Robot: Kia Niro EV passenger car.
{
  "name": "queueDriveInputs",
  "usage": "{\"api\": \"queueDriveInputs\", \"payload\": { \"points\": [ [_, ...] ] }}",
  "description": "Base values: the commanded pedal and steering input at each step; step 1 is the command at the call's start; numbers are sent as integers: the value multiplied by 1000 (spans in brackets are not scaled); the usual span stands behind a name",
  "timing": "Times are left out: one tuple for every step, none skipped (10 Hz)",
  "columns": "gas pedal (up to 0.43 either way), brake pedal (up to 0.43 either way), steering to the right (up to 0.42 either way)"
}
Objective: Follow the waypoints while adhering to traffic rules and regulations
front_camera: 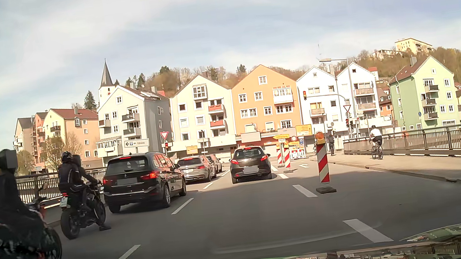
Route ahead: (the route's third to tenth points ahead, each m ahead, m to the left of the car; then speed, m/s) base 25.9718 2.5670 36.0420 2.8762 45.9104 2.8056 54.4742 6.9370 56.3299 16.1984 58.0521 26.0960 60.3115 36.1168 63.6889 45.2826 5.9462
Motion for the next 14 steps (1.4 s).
{"api": "queueDriveInputs", "payload": {
  "points": [
    [0, 0, -17],
    [0, 0, -16],
    [0, 0, -16],
    [0, 0, -12],
    [0, 91, -9],
    [0, 165, -9],
    [0, 189, -9],
    [0, 195, -9],
    [0, 201, -8],
    [0, 201, -8],
    [0, 201, -8],
    [0, 201, -8],
    [0, 207, -7],
    [0, 213, -7]
  ]
}}
